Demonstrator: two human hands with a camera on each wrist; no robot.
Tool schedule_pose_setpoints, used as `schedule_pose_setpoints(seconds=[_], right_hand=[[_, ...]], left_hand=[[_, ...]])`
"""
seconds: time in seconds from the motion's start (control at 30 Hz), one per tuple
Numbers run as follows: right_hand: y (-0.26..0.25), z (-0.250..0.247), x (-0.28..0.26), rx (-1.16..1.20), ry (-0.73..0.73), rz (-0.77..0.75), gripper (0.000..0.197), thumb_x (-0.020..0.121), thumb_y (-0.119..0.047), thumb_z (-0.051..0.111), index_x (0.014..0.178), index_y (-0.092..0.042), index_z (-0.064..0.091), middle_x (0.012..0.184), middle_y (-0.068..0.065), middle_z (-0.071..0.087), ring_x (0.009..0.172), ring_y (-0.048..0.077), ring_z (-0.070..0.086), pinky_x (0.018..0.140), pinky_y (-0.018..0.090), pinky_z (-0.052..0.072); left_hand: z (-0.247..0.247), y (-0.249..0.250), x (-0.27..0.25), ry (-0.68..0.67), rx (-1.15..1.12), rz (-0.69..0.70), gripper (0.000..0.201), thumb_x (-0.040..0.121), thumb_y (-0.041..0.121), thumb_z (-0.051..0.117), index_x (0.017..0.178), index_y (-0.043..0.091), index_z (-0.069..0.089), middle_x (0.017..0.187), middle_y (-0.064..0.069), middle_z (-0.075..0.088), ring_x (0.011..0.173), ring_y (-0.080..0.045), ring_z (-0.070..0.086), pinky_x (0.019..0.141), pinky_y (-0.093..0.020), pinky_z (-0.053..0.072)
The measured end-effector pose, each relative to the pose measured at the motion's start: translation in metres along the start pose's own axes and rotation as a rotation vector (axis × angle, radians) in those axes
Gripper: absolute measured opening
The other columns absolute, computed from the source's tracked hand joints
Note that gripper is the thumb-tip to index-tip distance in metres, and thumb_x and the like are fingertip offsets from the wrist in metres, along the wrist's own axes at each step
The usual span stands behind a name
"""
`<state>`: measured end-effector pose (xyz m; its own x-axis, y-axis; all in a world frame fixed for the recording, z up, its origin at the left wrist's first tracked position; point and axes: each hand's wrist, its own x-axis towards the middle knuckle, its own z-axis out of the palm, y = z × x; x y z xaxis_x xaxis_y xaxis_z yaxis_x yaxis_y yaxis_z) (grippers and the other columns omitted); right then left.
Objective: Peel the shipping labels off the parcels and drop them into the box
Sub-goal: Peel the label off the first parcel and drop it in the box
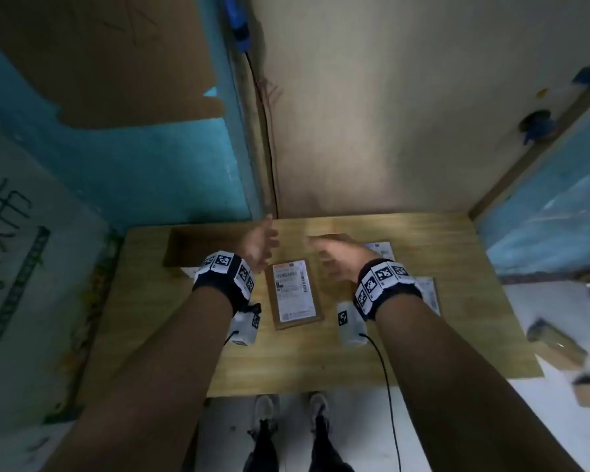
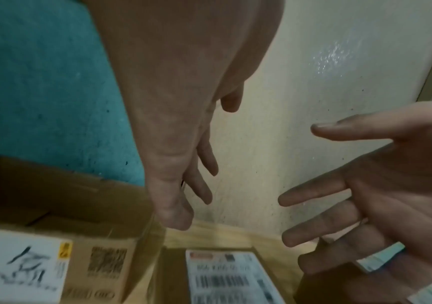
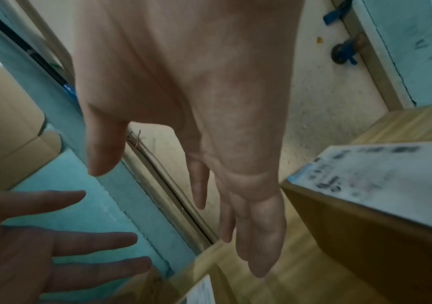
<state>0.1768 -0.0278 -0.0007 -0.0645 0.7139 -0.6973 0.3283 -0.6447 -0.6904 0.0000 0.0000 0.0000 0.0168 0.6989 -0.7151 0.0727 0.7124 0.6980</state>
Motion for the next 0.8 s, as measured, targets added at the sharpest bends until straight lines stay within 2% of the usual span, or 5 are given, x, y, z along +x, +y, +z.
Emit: schedule_pose_setpoints(seconds=[0.17,0.27,0.4,0.6,0.8], right_hand=[[0.025,0.011,0.018,-0.023,0.031,0.062,0.081,0.084,-0.062,0.071,0.150,-0.021,0.047,0.141,0.007,0.058,0.123,0.027,0.058,0.105,0.045,0.050],[0.037,0.016,0.028,-0.015,0.000,0.084,0.084,0.084,-0.061,0.072,0.153,-0.023,0.043,0.150,0.004,0.053,0.130,0.028,0.055,0.099,0.042,0.052],[0.047,0.024,0.041,-0.012,-0.043,0.124,0.081,0.084,-0.059,0.072,0.152,-0.024,0.044,0.150,0.003,0.053,0.135,0.029,0.052,0.104,0.045,0.049],[0.052,0.032,0.054,-0.005,-0.085,0.138,0.059,0.082,-0.057,0.073,0.131,-0.026,0.058,0.128,0.000,0.069,0.124,0.027,0.060,0.108,0.051,0.049],[0.049,0.035,0.052,-0.201,-0.078,0.044,0.067,0.088,-0.030,0.080,0.144,-0.018,0.046,0.134,0.007,0.065,0.123,0.028,0.062,0.099,0.041,0.053]], left_hand=[[0.002,-0.023,0.008,0.072,-0.053,-0.002,0.049,0.098,0.042,0.043,0.132,0.009,0.051,0.136,-0.010,0.052,0.123,-0.028,0.049,0.087,-0.035,0.040],[0.002,-0.029,0.013,0.137,-0.072,0.084,0.026,0.096,0.022,0.053,0.116,0.006,0.058,0.107,-0.006,0.062,0.087,-0.017,0.060,0.065,-0.028,0.047],[0.001,-0.043,0.029,0.187,0.032,0.166,0.018,0.090,0.013,0.062,0.076,0.023,0.067,0.087,0.000,0.065,0.089,-0.023,0.063,0.093,-0.043,0.052],[-0.004,-0.057,0.031,0.271,0.512,0.255,0.028,0.087,0.009,0.062,0.115,0.011,0.066,0.118,-0.004,0.063,0.109,-0.022,0.058,0.081,-0.025,0.043],[-0.010,-0.059,0.032,0.196,0.833,0.404,0.028,0.082,0.017,0.072,0.111,0.014,0.072,0.107,-0.003,0.072,0.088,-0.014,0.064,0.072,-0.019,0.047]])
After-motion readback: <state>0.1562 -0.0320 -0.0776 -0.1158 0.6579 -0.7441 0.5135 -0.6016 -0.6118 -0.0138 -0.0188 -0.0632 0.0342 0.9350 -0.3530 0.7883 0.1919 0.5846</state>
